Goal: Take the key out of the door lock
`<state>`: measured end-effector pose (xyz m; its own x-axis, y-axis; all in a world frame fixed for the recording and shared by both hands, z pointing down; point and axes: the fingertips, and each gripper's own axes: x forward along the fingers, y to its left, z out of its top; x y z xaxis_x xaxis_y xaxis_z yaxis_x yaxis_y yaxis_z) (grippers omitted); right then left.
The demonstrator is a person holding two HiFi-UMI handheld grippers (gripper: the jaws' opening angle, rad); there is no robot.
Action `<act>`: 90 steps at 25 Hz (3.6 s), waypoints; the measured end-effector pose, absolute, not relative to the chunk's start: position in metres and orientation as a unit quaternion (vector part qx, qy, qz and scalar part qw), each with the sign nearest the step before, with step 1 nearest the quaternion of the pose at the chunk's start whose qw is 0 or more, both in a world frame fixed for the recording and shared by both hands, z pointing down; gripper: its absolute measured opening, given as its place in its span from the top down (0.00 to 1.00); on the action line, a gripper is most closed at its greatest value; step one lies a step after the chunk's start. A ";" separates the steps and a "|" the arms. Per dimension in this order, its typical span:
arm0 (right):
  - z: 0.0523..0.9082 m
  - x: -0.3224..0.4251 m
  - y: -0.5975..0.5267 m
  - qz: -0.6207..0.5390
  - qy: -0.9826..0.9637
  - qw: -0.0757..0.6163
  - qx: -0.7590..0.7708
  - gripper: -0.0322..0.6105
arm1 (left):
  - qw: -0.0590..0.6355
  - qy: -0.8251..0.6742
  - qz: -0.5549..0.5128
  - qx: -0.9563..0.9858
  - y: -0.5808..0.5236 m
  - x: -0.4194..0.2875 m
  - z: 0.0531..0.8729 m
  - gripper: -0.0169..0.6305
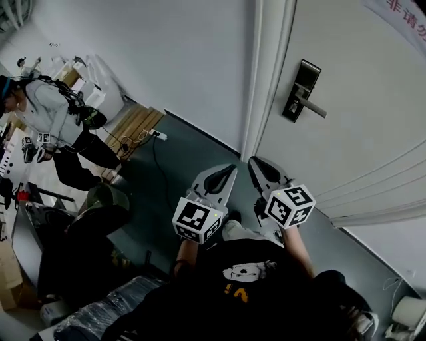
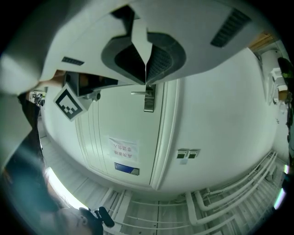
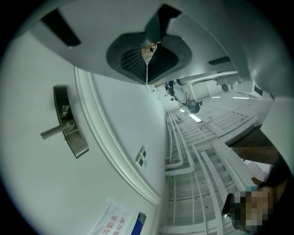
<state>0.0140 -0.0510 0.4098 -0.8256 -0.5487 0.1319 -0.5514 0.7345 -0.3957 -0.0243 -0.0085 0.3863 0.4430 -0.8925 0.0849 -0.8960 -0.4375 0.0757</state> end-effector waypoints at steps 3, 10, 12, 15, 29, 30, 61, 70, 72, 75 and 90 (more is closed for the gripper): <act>0.410 0.011 -0.080 0.218 -0.927 0.001 0.306 0.94 | 0.058 -0.517 0.018 0.854 -0.038 -0.027 0.386 0.96; 0.420 0.001 -0.142 0.233 -0.919 -0.002 0.317 0.94 | 0.064 -0.504 0.033 0.861 -0.094 -0.034 0.395 0.96; 0.421 -0.003 -0.152 0.239 -0.918 -0.006 0.316 0.94 | 0.066 -0.505 0.039 0.860 -0.105 -0.039 0.396 0.96; 0.423 -0.009 -0.163 0.247 -0.916 -0.008 0.315 0.94 | 0.068 -0.506 0.046 0.859 -0.117 -0.044 0.396 0.96; 0.436 0.016 -0.186 0.267 -0.899 -0.018 0.347 0.94 | 0.065 -0.465 0.067 0.880 -0.153 -0.020 0.401 0.96; 0.436 0.020 -0.188 0.268 -0.896 -0.021 0.353 0.94 | 0.064 -0.461 0.067 0.883 -0.155 -0.018 0.401 0.96; 0.481 0.110 -0.274 0.326 -0.737 -0.109 0.582 0.80 | 0.058 -0.274 0.078 0.957 -0.241 -0.014 0.412 0.96; 0.493 0.135 -0.308 0.396 -0.680 -0.218 0.578 0.72 | 0.052 -0.231 0.075 0.969 -0.248 -0.011 0.410 0.96; 0.500 0.141 -0.317 0.413 -0.662 -0.244 0.576 0.72 | 0.051 -0.224 0.076 0.970 -0.250 -0.011 0.411 0.96; 0.508 0.150 -0.329 0.433 -0.638 -0.283 0.571 0.72 | 0.049 -0.218 0.077 0.972 -0.254 -0.013 0.412 0.96; 0.518 0.157 -0.356 0.468 -0.587 -0.401 0.525 0.90 | 0.051 -0.218 0.075 0.972 -0.271 -0.034 0.415 0.96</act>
